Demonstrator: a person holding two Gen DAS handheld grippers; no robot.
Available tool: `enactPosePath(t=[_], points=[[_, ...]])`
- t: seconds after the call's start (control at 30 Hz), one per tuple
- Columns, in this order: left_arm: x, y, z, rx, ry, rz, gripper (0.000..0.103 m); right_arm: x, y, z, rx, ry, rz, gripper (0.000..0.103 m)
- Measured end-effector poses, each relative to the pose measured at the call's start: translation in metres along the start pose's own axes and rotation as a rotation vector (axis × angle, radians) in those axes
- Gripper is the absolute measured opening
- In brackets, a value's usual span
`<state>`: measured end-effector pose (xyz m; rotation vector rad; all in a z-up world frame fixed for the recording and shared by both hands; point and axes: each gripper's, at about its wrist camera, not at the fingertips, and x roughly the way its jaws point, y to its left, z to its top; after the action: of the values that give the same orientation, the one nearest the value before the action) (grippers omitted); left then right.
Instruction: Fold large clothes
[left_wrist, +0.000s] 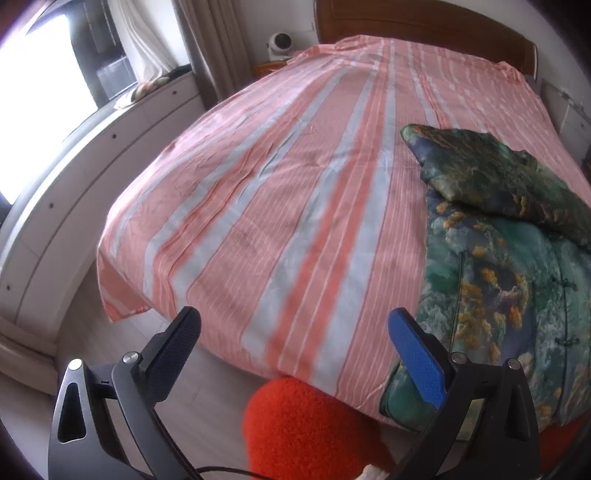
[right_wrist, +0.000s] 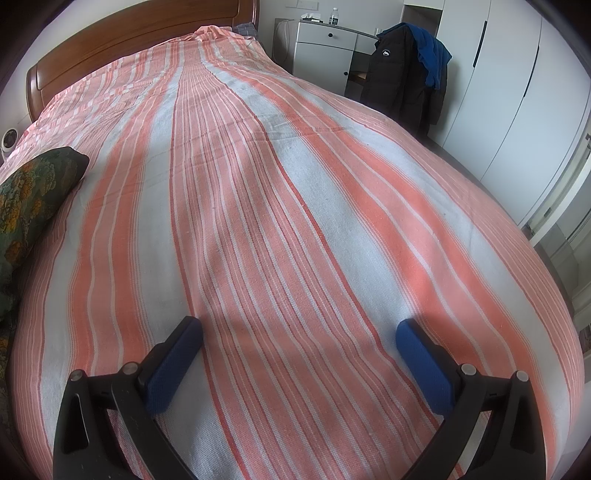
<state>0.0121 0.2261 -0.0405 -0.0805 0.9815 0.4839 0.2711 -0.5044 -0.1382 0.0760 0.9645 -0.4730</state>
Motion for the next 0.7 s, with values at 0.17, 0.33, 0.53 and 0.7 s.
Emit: enactPosePath(t=[0.17,0.33,0.53,0.7], points=[[-0.006,-0.012,0.002,0.031,-0.002,-0.021,0.101,0.000,0.000,0.000,0.000,0.000,0.000,0.103],[-0.023,-0.011,0.012,0.010,-0.030,-0.064,0.101,0.000,0.000,0.000,0.000,0.000,0.000,0.103],[-0.052,-0.020,0.027,-0.014,-0.098,-0.173,0.102,0.000,0.000,0.000,0.000,0.000,0.000,0.103],[-0.033,-0.042,0.016,0.033,-0.082,-0.153,0.102,0.000,0.000,0.000,0.000,0.000,0.000,0.103]])
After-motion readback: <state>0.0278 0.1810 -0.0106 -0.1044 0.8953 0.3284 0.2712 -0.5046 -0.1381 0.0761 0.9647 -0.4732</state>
